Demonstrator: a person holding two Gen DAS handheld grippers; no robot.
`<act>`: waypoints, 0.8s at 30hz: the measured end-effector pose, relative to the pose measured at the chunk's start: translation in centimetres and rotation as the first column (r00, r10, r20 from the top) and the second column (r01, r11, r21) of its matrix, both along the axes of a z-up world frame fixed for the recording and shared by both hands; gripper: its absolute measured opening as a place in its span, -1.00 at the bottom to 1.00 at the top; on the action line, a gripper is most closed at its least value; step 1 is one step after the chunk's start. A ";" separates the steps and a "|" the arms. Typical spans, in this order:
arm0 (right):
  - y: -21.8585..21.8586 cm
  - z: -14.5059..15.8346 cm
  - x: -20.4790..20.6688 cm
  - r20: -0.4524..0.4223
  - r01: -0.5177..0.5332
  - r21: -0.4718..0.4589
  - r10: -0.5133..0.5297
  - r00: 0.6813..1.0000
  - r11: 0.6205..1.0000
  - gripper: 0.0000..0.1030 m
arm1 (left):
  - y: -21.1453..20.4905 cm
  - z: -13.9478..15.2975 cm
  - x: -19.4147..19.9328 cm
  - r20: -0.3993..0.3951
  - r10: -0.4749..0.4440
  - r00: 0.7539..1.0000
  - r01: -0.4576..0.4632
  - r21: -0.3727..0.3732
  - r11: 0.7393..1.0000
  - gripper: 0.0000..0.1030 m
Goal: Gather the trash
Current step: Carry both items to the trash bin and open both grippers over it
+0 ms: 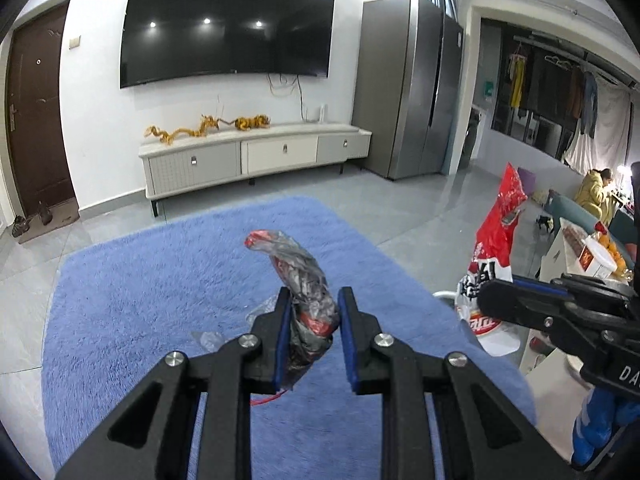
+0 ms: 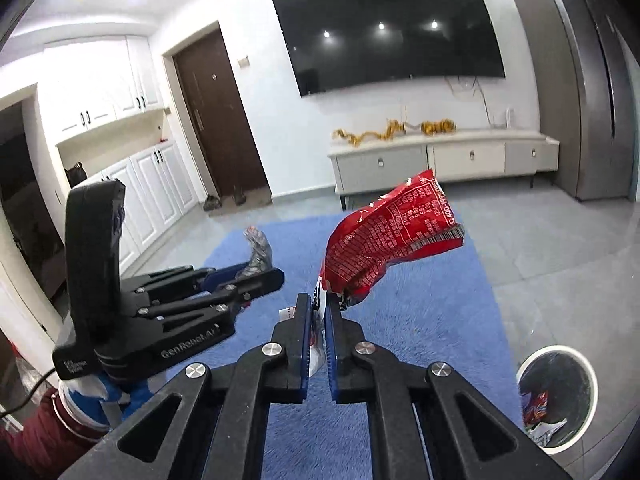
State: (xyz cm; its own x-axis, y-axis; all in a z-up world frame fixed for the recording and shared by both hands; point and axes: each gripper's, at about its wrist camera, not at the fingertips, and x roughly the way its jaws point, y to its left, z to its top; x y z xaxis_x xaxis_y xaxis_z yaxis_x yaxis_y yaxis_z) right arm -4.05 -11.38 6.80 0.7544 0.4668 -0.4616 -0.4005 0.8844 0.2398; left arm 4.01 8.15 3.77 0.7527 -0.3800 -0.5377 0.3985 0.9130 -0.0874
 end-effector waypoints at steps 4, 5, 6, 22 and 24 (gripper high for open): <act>-1.4 1.6 -2.1 0.045 0.014 0.013 -0.014 0.999 1.000 -0.87 | -1.3 1.5 -2.0 0.029 -0.003 1.000 0.003 -0.021 1.000 -0.59; -1.8 1.9 -2.3 0.052 0.019 0.017 -0.020 0.998 1.000 -0.87 | -1.7 1.9 -2.3 0.034 -0.005 0.999 0.005 -0.022 1.000 -0.59; -2.4 2.1 -2.6 0.060 0.030 0.024 -0.031 0.998 0.999 -0.87 | -2.3 2.2 -2.5 0.038 -0.007 0.999 0.008 -0.022 1.000 -0.59; -17.5 0.3 -0.7 0.005 0.322 0.079 -0.324 0.946 0.943 -0.87 | -19.7 1.3 2.7 -0.081 -0.197 0.977 0.199 0.028 0.980 -0.59; -19.9 -1.3 0.2 -0.043 0.365 0.080 -0.363 0.931 0.927 -0.87 | -22.5 0.3 3.8 -0.114 -0.221 0.969 0.226 0.038 0.973 -0.59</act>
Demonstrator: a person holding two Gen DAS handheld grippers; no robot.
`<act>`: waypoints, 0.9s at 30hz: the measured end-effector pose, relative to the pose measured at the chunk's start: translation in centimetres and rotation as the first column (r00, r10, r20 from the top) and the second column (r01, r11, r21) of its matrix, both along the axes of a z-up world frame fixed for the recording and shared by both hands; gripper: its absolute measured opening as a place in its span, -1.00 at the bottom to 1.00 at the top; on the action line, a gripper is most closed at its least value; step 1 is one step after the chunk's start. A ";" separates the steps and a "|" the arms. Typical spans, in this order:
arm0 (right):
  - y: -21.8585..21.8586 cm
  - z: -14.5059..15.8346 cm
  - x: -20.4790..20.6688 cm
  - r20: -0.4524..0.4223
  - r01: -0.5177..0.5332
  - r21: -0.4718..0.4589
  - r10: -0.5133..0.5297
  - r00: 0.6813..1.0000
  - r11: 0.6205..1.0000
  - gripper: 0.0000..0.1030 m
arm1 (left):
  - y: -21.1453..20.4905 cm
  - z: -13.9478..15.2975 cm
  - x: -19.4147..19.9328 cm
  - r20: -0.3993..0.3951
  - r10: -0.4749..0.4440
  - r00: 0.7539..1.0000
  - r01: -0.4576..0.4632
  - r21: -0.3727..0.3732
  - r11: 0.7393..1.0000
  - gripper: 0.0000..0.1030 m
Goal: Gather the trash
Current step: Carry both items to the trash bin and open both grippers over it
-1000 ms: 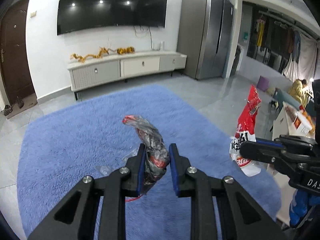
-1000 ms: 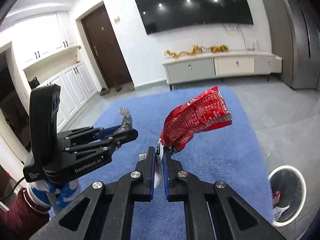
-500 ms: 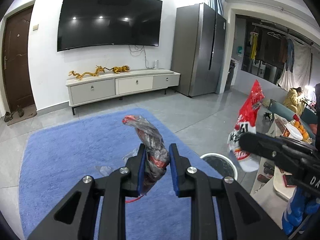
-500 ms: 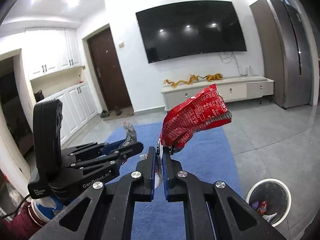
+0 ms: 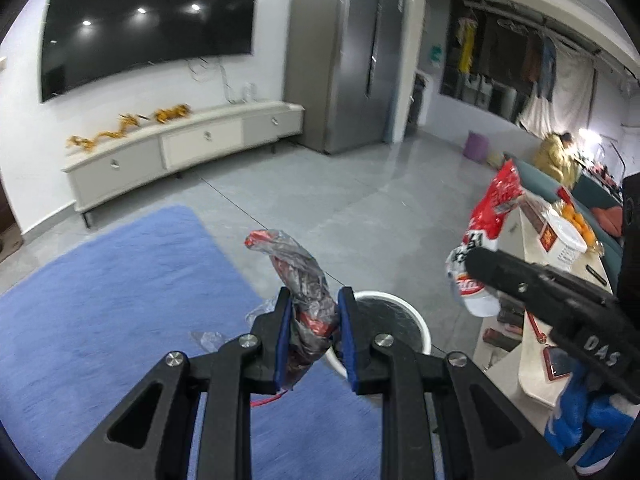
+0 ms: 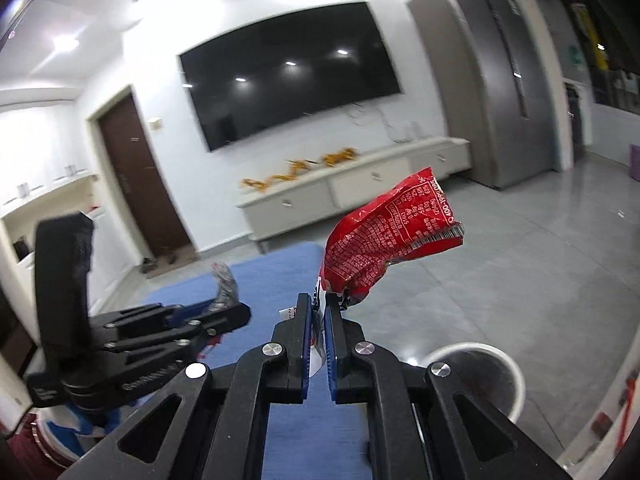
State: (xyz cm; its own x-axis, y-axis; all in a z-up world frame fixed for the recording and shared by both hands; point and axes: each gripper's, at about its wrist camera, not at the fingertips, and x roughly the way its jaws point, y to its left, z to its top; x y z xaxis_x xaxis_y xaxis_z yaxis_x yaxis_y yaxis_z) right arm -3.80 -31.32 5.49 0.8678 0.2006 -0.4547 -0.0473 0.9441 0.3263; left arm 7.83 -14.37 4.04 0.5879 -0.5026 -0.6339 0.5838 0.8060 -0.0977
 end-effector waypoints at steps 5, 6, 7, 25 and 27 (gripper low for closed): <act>-5.9 -5.4 2.7 -0.140 0.099 0.045 -0.092 0.986 0.994 -0.87 | -6.9 -4.5 3.5 -0.123 -0.055 0.991 0.059 0.026 0.998 -0.59; -6.9 -6.6 3.3 -0.171 0.115 0.054 -0.104 0.980 0.992 -0.87 | -8.1 -5.5 4.0 -0.144 -0.060 0.988 0.065 0.031 0.997 -0.59; -7.7 -7.7 3.8 -0.199 0.128 0.060 -0.114 0.973 0.990 -0.87 | -9.2 -6.4 4.7 -0.164 -0.065 0.984 0.072 0.036 0.997 -0.59; -13.0 -19.8 10.2 -0.478 0.226 0.086 -0.159 0.864 0.970 -0.32 | -18.2 -16.1 11.5 -0.391 -0.093 0.916 0.104 0.009 0.994 -0.04; -13.2 -20.3 9.9 -0.487 0.232 0.086 -0.162 0.858 0.969 -0.18 | -18.5 -16.6 11.7 -0.405 -0.092 0.910 0.105 0.010 0.994 -0.03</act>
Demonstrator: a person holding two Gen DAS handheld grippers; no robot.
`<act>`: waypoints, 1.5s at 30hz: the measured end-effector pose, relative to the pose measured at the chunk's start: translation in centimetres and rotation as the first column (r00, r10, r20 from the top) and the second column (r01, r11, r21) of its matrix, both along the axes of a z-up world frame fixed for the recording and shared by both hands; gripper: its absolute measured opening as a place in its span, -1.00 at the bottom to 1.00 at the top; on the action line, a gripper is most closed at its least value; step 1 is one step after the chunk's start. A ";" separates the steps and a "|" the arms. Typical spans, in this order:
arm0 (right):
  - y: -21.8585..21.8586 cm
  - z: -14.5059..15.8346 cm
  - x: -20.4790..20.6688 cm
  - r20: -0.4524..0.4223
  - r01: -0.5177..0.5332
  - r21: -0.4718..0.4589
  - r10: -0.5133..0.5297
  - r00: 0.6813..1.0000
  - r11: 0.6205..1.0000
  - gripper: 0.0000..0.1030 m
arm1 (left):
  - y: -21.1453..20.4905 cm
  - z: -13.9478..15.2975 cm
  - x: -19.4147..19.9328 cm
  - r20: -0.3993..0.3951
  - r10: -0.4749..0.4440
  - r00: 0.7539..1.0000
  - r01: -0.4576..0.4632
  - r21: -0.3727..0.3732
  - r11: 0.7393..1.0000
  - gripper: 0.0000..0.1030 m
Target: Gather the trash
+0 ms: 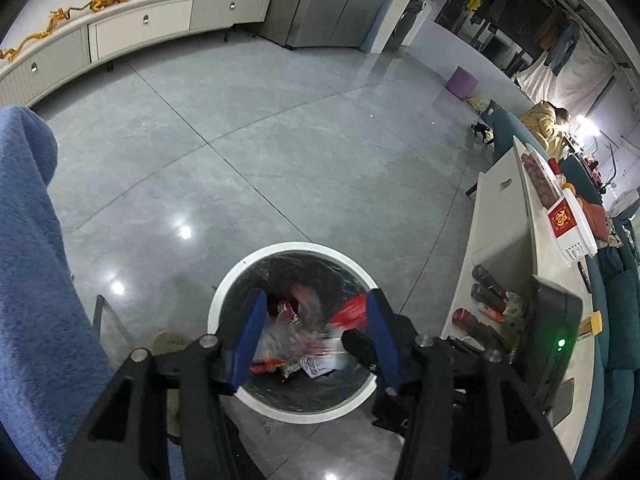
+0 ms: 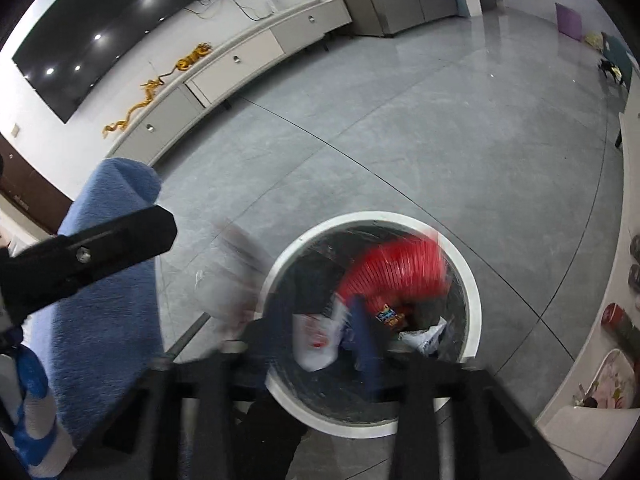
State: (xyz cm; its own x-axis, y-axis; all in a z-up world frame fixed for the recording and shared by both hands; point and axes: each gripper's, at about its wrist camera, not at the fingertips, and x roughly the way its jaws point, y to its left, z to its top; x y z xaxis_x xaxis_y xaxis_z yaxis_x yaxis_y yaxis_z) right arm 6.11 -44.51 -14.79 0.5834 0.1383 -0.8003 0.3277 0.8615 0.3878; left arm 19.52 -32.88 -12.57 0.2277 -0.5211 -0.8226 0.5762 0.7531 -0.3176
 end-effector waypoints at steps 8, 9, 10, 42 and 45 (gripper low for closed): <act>-1.1 1.0 -1.2 -0.001 0.077 -0.010 -0.077 0.997 0.997 -0.18 | 1.2 1.0 -1.0 0.078 0.075 0.994 -0.076 0.004 0.997 -0.03; -1.1 1.5 -1.8 0.008 0.096 -0.017 -0.096 0.995 0.995 -0.18 | 1.6 1.5 -1.4 0.107 0.096 0.990 -0.097 0.004 0.995 -0.03; -1.0 2.1 -1.6 0.017 0.110 -0.022 -0.109 0.994 0.994 -0.18 | 2.1 2.1 -1.8 0.142 0.118 0.983 -0.119 0.000 0.993 -0.03; 15.5 20.5 -11.7 0.434 0.239 -0.408 -0.043 0.900 0.881 0.69 | 22.6 18.2 -17.3 0.592 0.442 0.674 -0.447 -0.149 0.882 0.68; 16.6 20.7 -12.3 0.440 0.241 -0.434 -0.029 0.897 0.868 0.76 | 24.2 18.7 -18.4 0.603 0.465 0.648 -0.467 -0.168 0.868 0.80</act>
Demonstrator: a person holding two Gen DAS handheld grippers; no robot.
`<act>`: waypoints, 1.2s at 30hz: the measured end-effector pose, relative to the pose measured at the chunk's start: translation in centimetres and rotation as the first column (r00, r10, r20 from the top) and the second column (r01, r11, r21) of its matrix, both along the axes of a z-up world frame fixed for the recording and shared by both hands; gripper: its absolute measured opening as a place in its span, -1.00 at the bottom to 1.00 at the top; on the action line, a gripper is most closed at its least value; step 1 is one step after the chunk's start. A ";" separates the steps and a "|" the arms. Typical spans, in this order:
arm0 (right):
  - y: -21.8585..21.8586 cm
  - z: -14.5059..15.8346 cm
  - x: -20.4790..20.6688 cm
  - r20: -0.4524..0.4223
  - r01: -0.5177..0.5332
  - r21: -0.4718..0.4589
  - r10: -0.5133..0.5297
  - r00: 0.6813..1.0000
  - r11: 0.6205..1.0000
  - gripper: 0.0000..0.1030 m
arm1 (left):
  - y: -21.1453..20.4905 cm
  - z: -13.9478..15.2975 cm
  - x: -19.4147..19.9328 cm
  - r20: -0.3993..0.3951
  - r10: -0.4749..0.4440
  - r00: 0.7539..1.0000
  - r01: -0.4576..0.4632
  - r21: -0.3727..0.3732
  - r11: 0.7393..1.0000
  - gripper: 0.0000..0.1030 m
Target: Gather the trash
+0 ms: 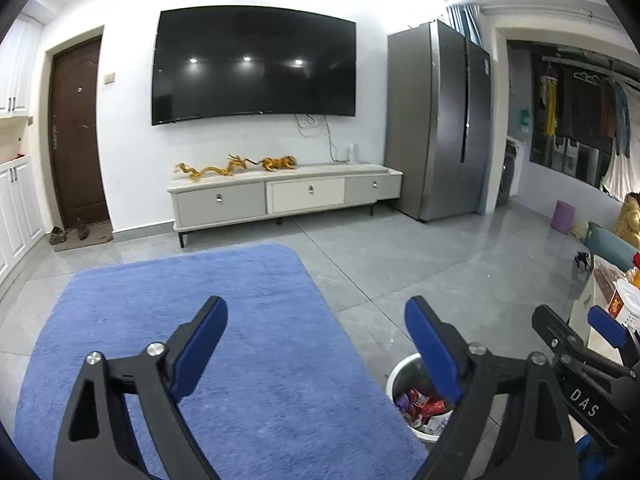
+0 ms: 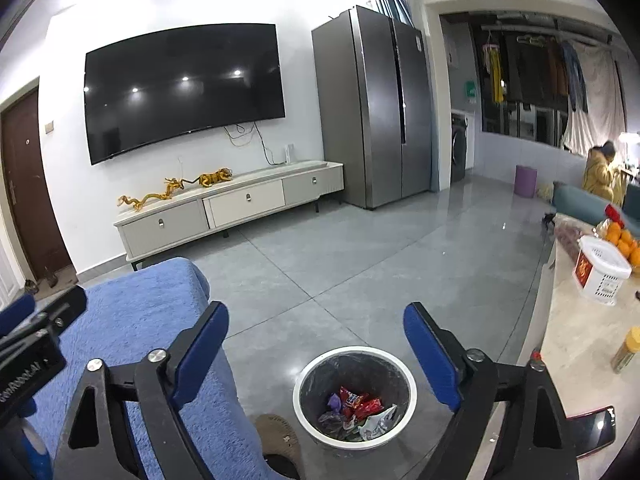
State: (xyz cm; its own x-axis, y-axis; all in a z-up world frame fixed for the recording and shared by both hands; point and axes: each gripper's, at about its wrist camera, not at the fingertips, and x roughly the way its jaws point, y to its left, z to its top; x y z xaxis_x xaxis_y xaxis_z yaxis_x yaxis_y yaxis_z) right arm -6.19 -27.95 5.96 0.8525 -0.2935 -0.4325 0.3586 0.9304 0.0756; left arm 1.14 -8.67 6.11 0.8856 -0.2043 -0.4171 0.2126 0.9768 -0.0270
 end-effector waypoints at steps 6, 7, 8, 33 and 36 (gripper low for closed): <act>1.7 0.0 -0.8 0.000 -0.013 -0.042 0.013 1.000 0.999 0.81 | 2.4 0.3 -1.9 0.029 0.045 0.999 -0.044 -0.015 0.999 1.00; 2.0 0.1 -1.0 0.002 -0.017 -0.048 0.017 1.000 0.999 0.82 | 2.8 0.3 -2.1 0.035 0.051 0.998 -0.051 -0.020 0.999 1.00; 2.2 0.2 -1.2 0.004 -0.019 -0.053 0.020 1.000 0.998 0.82 | 3.2 0.3 -2.4 0.037 0.060 0.998 -0.059 -0.024 0.998 1.00; 4.5 0.7 -6.1 0.063 -0.070 -0.108 0.077 0.995 0.992 0.99 | 5.5 1.1 -8.5 0.093 0.108 0.990 -0.106 -0.022 0.994 1.00; 4.9 1.0 -6.8 0.077 -0.076 -0.111 0.084 0.993 0.991 0.99 | 5.2 1.2 -9.2 0.091 0.106 0.990 -0.105 -0.017 0.994 1.00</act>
